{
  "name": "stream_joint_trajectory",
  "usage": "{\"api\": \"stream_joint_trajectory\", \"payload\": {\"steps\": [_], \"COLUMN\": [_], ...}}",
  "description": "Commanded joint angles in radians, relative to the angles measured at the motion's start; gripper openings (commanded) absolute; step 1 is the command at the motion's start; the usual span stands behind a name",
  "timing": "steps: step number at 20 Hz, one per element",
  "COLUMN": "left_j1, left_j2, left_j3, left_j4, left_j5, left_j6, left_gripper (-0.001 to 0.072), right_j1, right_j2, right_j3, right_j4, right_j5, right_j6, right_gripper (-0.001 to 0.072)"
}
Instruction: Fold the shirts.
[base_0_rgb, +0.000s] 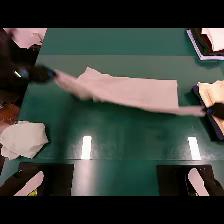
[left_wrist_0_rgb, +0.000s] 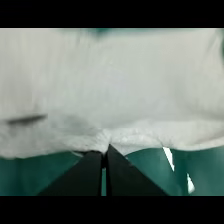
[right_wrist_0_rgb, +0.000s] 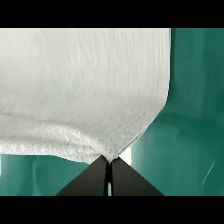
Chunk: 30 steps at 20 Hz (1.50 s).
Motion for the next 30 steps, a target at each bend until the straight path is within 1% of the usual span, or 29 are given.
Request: {"api": "stream_joint_trajectory", "payload": {"steps": [1, 3, 5, 6, 9, 11, 13, 15, 16, 17, 18, 19, 21, 22, 25, 28, 30], "left_j1": [0.0, 0.0, 0.0, 0.0, 0.0, 0.0, 0.0, 0.0, 0.0, 0.0, 0.0, 0.0, 0.0, 0.0, 0.0, 0.0, 0.0], "left_j2": [0.001, 0.001, 0.001, 0.011, 0.088, 0.138, 0.184, 0.208, 0.209, 0.209, 0.209, 0.209, 0.185, 0.163, 0.043, -0.141, -0.275], "left_j3": [0.421, 0.631, 0.795, 0.845, 0.853, 0.853, 0.853, 0.85, 0.843, 0.809, 0.74, 0.647, 0.427, 0.312, 0.048, -0.048, -0.047], "left_j4": [0.001, 0.002, 0.002, 0.001, 0.001, -0.003, -0.003, -0.005, 0.003, 0.016, 0.036, 0.049, 0.052, 0.051, 0.053, 0.053, 0.052], "left_j5": [-0.024, -0.027, -0.025, -0.019, 0.018, 0.039, 0.046, 0.02, -0.011, -0.036, -0.056, -0.068, -0.098, -0.105, -0.105, -0.103, -0.061], "left_j6": [-0.002, -0.003, -0.023, -0.034, -0.067, -0.117, -0.162, -0.196, -0.197, -0.2, -0.222, -0.241, -0.241, -0.241, -0.226, -0.179, -0.169], "left_gripper": [0.0024, 0.0024, 0.0024, 0.0024, 0.0024, 0.0025, 0.0024, 0.0024, 0.0024, 0.0024, 0.0024, 0.0024, 0.0023, 0.0024, 0.0024, 0.0024, 0.0024], "right_j1": [0.171, 0.227, 0.254, 0.258, 0.253, 0.223, 0.162, 0.063, 0.0, -0.054, -0.1, -0.119, -0.109, -0.077, 0.089, 0.265, 0.336], "right_j2": [-0.067, -0.121, -0.161, -0.173, -0.171, -0.126, -0.05, 0.008, 0.029, 0.039, 0.036, 0.017, -0.056, -0.113, -0.321, -0.554, -0.7], "right_j3": [0.395, 0.619, 0.821, 0.911, 1.08, 1.078, 0.997, 0.925, 0.897, 0.878, 0.866, 0.859, 0.859, 0.859, 0.859, 0.859, 0.859], "right_j4": [-0.002, -0.037, -0.071, -0.087, -0.092, -0.09, -0.09, -0.09, -0.087, -0.087, -0.08, -0.071, -0.023, -0.017, -0.087, -0.232, -0.273], "right_j5": [-0.043, -0.05, -0.048, -0.046, -0.043, -0.05, -0.063, -0.062, -0.055, -0.042, -0.022, -0.005, 0.054, 0.097, 0.241, 0.344, 0.335], "right_j6": [0.055, 0.072, 0.088, 0.089, 0.089, 0.091, 0.091, 0.091, 0.09, 0.091, 0.091, 0.091, 0.091, 0.092, 0.168, 0.207, 0.212], "right_gripper": [0.0008, 0.0008, 0.0008, 0.0009, 0.0009, 0.0008, 0.0009, 0.0008, 0.0008, 0.0008, 0.0008, 0.0008, 0.0008, 0.0008, 0.0008, 0.0008, 0.0008]}}
